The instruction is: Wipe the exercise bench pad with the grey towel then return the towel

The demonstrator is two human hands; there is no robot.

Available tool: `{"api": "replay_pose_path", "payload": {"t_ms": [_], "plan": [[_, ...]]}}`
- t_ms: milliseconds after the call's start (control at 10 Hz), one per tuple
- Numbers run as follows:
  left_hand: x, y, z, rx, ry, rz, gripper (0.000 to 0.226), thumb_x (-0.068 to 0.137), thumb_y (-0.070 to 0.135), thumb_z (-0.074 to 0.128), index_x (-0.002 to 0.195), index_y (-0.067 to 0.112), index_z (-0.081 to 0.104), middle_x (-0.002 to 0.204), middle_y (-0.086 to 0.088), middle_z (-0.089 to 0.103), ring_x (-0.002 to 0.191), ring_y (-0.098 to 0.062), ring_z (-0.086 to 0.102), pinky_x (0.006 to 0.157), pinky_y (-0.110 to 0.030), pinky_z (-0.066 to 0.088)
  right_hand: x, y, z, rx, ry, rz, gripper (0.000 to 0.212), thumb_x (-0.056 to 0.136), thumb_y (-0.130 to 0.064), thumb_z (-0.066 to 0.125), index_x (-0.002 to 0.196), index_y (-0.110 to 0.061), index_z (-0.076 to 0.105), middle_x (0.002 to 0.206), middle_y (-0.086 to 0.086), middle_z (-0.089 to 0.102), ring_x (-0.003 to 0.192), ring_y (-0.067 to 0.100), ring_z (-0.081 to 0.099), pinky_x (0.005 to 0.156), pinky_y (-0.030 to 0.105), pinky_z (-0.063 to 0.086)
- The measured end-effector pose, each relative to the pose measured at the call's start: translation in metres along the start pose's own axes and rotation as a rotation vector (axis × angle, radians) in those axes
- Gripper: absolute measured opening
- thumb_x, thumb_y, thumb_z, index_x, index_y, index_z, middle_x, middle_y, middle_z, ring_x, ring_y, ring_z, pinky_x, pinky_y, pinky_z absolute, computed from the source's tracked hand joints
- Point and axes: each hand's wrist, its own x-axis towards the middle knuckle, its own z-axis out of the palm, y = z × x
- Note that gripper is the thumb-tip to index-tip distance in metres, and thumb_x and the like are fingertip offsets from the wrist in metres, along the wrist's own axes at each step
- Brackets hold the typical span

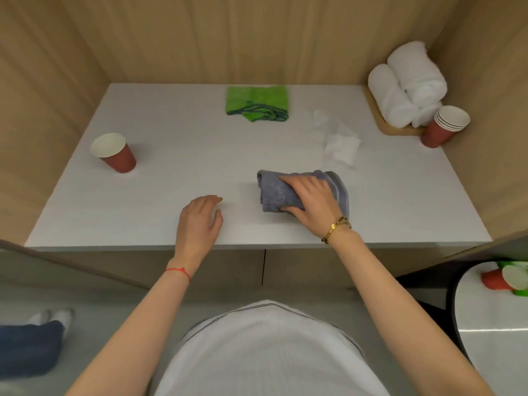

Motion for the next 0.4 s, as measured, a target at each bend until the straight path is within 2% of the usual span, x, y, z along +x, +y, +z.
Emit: {"api": "replay_pose_path", "payload": {"t_ms": [100,300,400], "plan": [[0.001,-0.011,0.008,0.043,-0.047,-0.038,0.030,0.090,0.010,0.058,0.119,0.008,0.065,0.121,-0.009,0.066,0.112,-0.028,0.061,0.096,-0.039,0.047,0.001,0.009,0.033,-0.009,-0.163,0.016,0.059,0.086,-0.044,0.061,0.139,-0.023,0.045,0.131,0.000,0.057,0.119,0.026,0.050,0.095,0.038,0.035],[0.000,-0.013,0.017,0.041,-0.050,-0.078,0.031,0.090,0.011,0.060,0.120,0.010,0.066,0.125,-0.008,0.064,0.114,-0.027,0.059,0.098,-0.041,0.047,0.003,0.019,0.040,0.060,-0.224,0.035,0.066,0.086,-0.054,0.059,0.142,-0.025,0.040,0.139,-0.002,0.049,0.128,0.023,0.043,0.105,0.041,0.034],[0.005,-0.012,0.016,0.008,-0.024,-0.101,0.031,0.091,0.013,0.059,0.121,0.011,0.065,0.125,-0.007,0.065,0.115,-0.026,0.059,0.097,-0.038,0.046,0.004,0.019,0.029,0.181,-0.191,0.073,0.071,0.081,-0.055,0.064,0.141,-0.026,0.041,0.138,-0.003,0.050,0.129,0.020,0.043,0.108,0.038,0.032]]}}
